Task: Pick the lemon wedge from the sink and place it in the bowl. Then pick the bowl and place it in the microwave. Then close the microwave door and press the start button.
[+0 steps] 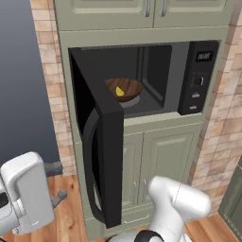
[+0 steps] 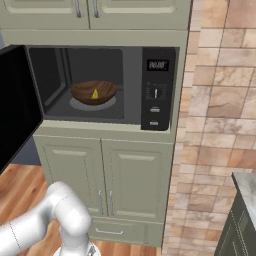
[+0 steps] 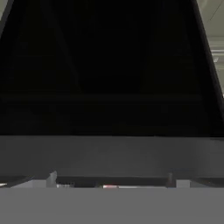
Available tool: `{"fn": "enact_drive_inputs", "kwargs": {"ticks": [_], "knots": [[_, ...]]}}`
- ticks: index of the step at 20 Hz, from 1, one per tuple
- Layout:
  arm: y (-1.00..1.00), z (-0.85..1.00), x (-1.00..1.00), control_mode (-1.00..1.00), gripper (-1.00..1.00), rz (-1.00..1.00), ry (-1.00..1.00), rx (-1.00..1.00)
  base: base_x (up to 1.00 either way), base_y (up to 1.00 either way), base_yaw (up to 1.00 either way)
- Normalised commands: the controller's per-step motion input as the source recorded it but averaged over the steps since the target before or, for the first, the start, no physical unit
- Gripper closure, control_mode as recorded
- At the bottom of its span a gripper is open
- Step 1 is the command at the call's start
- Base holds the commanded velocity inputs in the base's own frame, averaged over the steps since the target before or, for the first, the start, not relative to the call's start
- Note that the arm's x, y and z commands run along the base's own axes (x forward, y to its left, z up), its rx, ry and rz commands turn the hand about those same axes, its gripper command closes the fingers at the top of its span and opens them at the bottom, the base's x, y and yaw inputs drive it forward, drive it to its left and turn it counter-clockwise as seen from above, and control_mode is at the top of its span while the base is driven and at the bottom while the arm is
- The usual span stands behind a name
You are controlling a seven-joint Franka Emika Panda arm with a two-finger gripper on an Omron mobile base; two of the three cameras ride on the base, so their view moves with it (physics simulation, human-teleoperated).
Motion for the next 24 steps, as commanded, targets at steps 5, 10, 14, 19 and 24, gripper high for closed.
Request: {"fn": "enact_drive_inputs", "kwargs": {"ticks": [5, 10, 14, 19, 24], "knots": [[0.46, -0.46, 1.00, -1.00, -1.00, -0.13, 0.00, 0.00, 0.00, 0.00, 0.00], [0.46, -0.33, 1.00, -1.00, -1.00, -0.13, 0.00, 0.00, 0.00, 0.00, 0.00], [0.23, -0.18, 1.00, -1.00, -1.00, -0.13, 0.00, 0.00, 0.00, 0.00, 0.00], [-0.17, -0.02, 1.00, -1.00, -1.00, -0.14, 0.00, 0.03, 0.00, 0.00, 0.00], [-0.58, 0.00, 1.00, -1.00, -1.00, -0.16, 0.00, 0.09, 0.00, 0.00, 0.00]]}}
